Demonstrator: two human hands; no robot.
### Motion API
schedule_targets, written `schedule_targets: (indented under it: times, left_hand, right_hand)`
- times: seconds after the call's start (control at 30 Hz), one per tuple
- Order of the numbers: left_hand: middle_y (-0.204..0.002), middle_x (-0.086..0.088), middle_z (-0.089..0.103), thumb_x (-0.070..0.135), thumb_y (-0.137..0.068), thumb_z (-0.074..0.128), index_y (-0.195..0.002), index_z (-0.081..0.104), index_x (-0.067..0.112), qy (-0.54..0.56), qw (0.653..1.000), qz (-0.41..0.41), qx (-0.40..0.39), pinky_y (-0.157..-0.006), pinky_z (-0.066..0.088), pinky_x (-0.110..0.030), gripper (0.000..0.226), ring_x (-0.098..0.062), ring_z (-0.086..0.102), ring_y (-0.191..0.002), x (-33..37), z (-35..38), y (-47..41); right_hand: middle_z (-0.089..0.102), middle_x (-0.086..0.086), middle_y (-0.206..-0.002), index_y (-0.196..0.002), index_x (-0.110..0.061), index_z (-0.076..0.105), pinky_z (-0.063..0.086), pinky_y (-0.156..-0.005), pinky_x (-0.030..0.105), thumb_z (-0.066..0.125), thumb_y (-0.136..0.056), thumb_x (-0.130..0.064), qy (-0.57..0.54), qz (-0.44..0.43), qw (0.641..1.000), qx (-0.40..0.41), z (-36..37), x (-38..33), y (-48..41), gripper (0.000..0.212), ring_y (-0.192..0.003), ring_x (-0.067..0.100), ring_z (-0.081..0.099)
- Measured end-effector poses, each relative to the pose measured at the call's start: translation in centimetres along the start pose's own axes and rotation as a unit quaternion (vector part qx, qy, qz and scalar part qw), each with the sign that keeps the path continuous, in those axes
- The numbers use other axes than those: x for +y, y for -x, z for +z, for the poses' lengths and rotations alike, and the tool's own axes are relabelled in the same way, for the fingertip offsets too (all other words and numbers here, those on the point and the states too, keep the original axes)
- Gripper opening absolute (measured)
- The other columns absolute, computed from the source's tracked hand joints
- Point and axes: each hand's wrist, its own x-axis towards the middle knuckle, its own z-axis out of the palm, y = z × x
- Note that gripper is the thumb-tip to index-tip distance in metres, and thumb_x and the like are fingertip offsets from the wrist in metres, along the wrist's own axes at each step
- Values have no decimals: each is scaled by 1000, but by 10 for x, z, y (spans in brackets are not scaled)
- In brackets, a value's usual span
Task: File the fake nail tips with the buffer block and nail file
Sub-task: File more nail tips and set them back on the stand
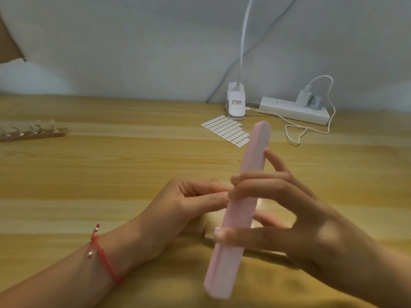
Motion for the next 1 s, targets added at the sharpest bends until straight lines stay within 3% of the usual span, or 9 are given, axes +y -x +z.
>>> schedule_targets:
  times: [0.17,0.3,0.47,0.6,0.63,0.77,0.9,0.93,1.0]
  left_hand:
    - [-75,6,68,18,-74,65,-75,79,19,-11,1000,5,-3,-71,42,-12,14,-5,60,-74,2,1,0]
    - [-83,-4,71,16,-74,64,-76,79,13,-2,1000,9,6,-77,46,-17,15,-11,63,-84,1,0,0]
    - [-73,9,68,16,-76,63,-75,78,15,-1,1000,5,2,-68,43,-9,15,-2,61,-71,2,1,0]
    - [-75,10,68,20,-74,69,-74,78,19,-2,1000,21,-6,-73,43,-13,10,-2,61,-75,3,1,0]
    - [-76,10,69,20,-74,69,-74,79,21,-1,1000,22,-12,-74,43,-13,10,-2,61,-76,4,2,0]
    - [-71,8,66,17,-76,63,-72,78,18,7,1000,13,5,-66,42,-9,15,-2,59,-69,2,2,1]
    - [-74,8,67,20,-72,71,-76,79,17,13,1000,19,3,-69,44,-12,9,-3,60,-74,2,3,1]
    - [-75,8,68,21,-71,72,-76,79,18,13,1000,17,1,-70,45,-13,9,-4,61,-75,2,3,2]
    - [-75,5,67,19,-70,72,-76,79,18,11,1000,12,7,-68,46,-14,10,-5,61,-74,1,4,2]
  right_hand:
    - [54,15,-122,-121,-24,62,37,-108,63,43,-95,1,5,125,991,37,-14,22,0,40,-122,29,54]
    - [55,7,-122,-122,-29,67,29,-116,57,43,-105,-12,2,-9,1000,-19,-3,1,0,34,-127,22,53]
    - [55,14,-121,-119,-24,63,36,-109,63,49,-92,10,46,107,992,48,-17,23,-1,45,-122,29,55]
    - [52,4,-124,-121,-29,67,29,-115,59,47,-102,-6,-2,-29,1000,1,1,-2,1,36,-127,20,53]
    - [51,4,-124,-121,-29,67,29,-115,59,51,-100,-4,-8,-29,1000,3,0,0,1,37,-128,19,52]
    - [54,12,-121,-119,-26,62,36,-109,63,49,-91,6,-6,111,992,67,-10,18,-2,44,-124,18,51]
    - [55,1,-124,-126,-36,65,31,-116,55,64,-96,-9,-24,-22,999,14,7,-7,2,40,-130,16,52]
    - [54,1,-124,-125,-35,65,31,-117,53,63,-98,-14,-22,-29,999,16,5,-5,1,35,-131,15,51]
    - [52,1,-125,-121,-32,64,33,-115,55,55,-98,-11,-21,51,997,57,-3,8,-4,32,-133,13,48]
